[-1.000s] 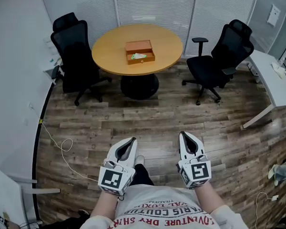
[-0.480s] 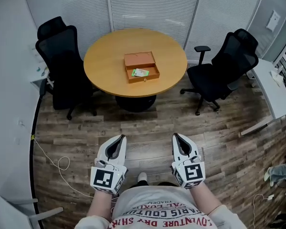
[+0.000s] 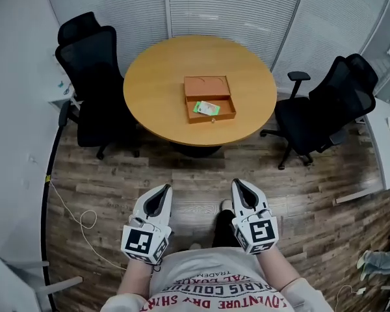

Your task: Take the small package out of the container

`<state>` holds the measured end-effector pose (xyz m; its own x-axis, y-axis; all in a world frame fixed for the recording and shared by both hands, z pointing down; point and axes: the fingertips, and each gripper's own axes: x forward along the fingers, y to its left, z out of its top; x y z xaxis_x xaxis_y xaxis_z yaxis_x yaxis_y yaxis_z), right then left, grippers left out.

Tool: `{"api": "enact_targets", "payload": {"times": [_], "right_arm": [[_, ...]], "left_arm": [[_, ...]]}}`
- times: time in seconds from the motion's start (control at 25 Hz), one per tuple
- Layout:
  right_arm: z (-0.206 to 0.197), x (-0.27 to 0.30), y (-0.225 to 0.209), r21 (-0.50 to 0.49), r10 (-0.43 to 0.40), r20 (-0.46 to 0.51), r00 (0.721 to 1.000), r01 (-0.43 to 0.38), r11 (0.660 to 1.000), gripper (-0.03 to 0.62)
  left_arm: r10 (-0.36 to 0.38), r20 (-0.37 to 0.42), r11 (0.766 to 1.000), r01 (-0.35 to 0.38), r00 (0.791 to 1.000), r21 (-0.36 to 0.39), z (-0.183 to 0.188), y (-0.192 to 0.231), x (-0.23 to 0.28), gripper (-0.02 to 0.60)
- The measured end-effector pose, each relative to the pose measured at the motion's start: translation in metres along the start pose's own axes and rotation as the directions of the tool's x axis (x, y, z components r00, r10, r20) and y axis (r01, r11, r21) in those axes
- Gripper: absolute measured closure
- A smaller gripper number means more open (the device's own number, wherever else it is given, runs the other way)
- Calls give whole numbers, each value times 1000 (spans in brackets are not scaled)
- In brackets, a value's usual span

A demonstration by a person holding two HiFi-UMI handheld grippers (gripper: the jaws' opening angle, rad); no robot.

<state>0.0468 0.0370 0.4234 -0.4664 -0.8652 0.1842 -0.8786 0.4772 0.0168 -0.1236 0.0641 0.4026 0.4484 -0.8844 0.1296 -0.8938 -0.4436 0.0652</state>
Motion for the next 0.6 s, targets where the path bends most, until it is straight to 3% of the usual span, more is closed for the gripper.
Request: {"api": "enact_targets", "payload": {"times": [0.2,0.6], "right_arm": [[5,63,-45,-5,84,9,996,-84,996,586],[15,191,-179,18,204,-63,977,-203,979,586]], "left_arm": [[86,-6,996,-86,996,11,10,17,63,571],[209,-53,978,-209,976,12,34,31,223,572]]}}
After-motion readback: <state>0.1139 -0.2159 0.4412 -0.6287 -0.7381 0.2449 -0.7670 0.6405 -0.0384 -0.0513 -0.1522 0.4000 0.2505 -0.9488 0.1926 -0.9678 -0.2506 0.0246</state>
